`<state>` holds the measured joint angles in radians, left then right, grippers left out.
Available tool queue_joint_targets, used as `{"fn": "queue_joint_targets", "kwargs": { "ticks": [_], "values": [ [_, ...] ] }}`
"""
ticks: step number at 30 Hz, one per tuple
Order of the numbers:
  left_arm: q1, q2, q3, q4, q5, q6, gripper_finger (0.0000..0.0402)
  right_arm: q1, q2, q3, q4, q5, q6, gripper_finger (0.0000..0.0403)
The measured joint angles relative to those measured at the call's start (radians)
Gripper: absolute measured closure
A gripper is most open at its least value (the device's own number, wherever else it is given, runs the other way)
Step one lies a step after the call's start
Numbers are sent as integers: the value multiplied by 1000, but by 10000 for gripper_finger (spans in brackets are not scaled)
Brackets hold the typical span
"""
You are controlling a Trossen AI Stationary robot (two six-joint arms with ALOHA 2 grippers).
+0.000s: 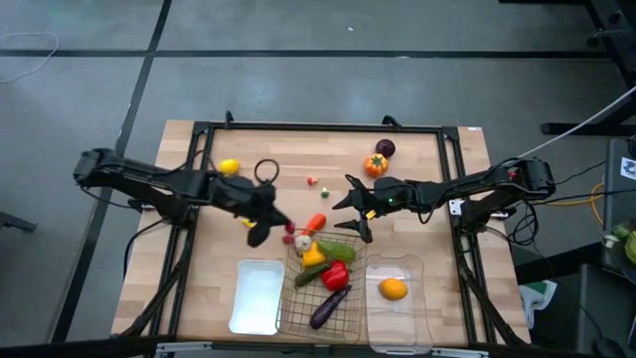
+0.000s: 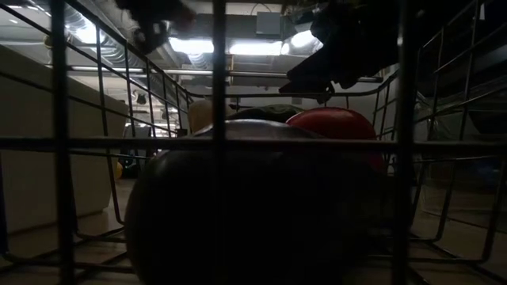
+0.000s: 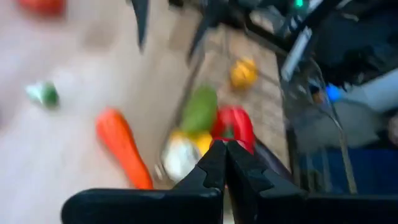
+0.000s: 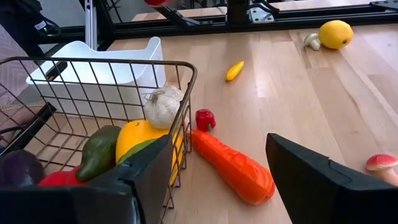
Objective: Sort produce into baskets
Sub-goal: Put the top small red bell pepper into the white bin
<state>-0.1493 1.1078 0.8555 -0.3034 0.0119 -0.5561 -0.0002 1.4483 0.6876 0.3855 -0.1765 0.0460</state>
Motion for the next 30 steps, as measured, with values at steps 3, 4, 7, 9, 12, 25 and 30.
{"fn": "queue_joint_targets", "kwargs": {
  "ticks": [3, 4, 7, 9, 12, 25, 30],
  "values": [
    [-52, -23, 0, -108, 8, -105, 398, 0, 0, 0, 0, 0, 0, 145],
    [-71, -23, 0, -131, 8, -140, 399, 0, 0, 0, 1, 0, 1, 145],
    [-128, -18, 0, -189, 8, -230, 399, 0, 0, 0, 0, 0, 1, 145],
    [-166, -8, 0, -202, 9, -278, 398, 0, 0, 0, 1, 0, 2, 145],
    [-217, 7, 0, -211, 9, -327, 399, 0, 0, 0, 0, 0, 2, 145],
    [-345, 155, 0, -209, 8, -458, 397, 0, 0, 0, 0, 0, 2, 145],
    [-367, 231, 0, -195, 7, -466, 397, 0, 0, 0, 0, 0, 2, 145]
  ]
}}
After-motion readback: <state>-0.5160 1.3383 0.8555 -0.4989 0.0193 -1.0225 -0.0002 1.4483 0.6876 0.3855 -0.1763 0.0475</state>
